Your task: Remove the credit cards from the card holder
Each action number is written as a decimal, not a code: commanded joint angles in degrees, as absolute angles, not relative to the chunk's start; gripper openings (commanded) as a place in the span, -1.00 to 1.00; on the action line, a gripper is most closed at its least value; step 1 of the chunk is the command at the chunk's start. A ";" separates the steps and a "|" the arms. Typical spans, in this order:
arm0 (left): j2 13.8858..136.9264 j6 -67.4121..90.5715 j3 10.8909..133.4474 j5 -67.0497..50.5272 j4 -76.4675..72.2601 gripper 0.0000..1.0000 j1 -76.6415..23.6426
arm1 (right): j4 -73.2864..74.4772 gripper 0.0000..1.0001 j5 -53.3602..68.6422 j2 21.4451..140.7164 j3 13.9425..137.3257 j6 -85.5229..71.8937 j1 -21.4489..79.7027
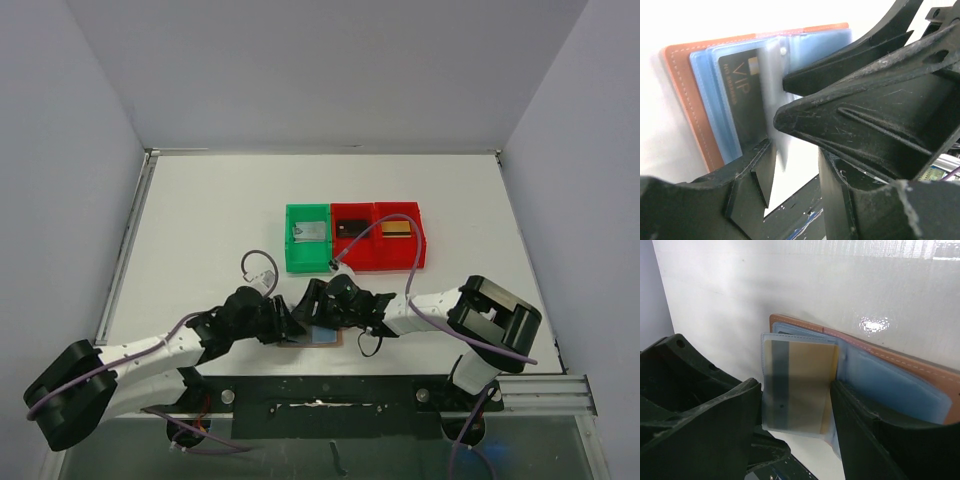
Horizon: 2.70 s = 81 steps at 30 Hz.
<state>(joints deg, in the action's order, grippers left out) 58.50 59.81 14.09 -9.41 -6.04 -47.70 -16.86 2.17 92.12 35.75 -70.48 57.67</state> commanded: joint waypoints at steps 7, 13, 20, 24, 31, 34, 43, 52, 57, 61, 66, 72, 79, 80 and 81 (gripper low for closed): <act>62.47 55.81 19.24 -12.29 -17.06 -0.25 -48.11 | -2.52 0.63 -1.17 83.25 39.04 -65.54 57.19; 69.59 55.14 22.25 -16.62 -21.95 -0.25 -48.88 | 7.85 0.69 -11.07 72.28 36.78 -68.85 57.16; 76.98 52.78 28.56 -18.52 -21.21 -0.23 -52.75 | 14.91 0.67 -19.72 55.81 27.98 -74.09 56.68; 77.09 48.94 32.75 -12.68 -11.02 -0.22 -56.17 | 8.57 0.52 -18.93 46.41 21.42 -74.34 56.40; 65.18 56.16 25.51 -1.39 -6.29 -0.25 -54.73 | 6.02 0.04 -16.32 45.70 20.44 -72.93 56.38; 61.75 57.97 22.94 -1.70 -4.83 -0.25 -52.56 | 3.93 -0.09 -13.98 49.35 21.90 -70.93 56.33; 61.21 59.69 22.43 -6.54 -5.71 -0.22 -48.12 | -2.59 -0.31 -5.85 66.34 29.31 -66.76 56.20; 65.51 61.51 21.79 -11.89 -11.17 -0.18 -46.59 | -0.10 -0.35 -4.65 75.05 30.38 -69.05 55.85; 70.22 62.47 21.37 -14.32 -15.52 -0.17 -46.57 | 0.76 -0.36 -3.73 77.18 28.90 -70.27 55.24; 73.91 63.24 21.52 -15.09 -17.65 -0.17 -46.58 | 0.81 -0.36 -3.49 78.14 27.86 -71.35 55.23; 77.23 64.42 21.36 -14.46 -19.77 -0.18 -46.58 | 0.12 -0.36 -2.94 78.97 26.98 -71.61 54.97; 79.96 67.02 19.84 -15.75 -26.19 -0.26 -46.64 | -0.72 -0.36 -2.08 80.36 26.89 -71.47 54.83; 81.12 70.12 17.56 -16.52 -32.74 -0.65 -46.67 | -0.64 -0.37 -2.06 80.39 26.73 -71.56 54.54; 80.72 70.23 17.37 -16.20 -32.52 -0.70 -46.67 | -0.54 -0.37 -2.17 80.27 26.62 -71.63 54.49; 80.18 70.30 17.40 -15.87 -31.95 -0.71 -46.67 | -0.41 -0.37 -2.28 80.04 26.48 -71.64 54.45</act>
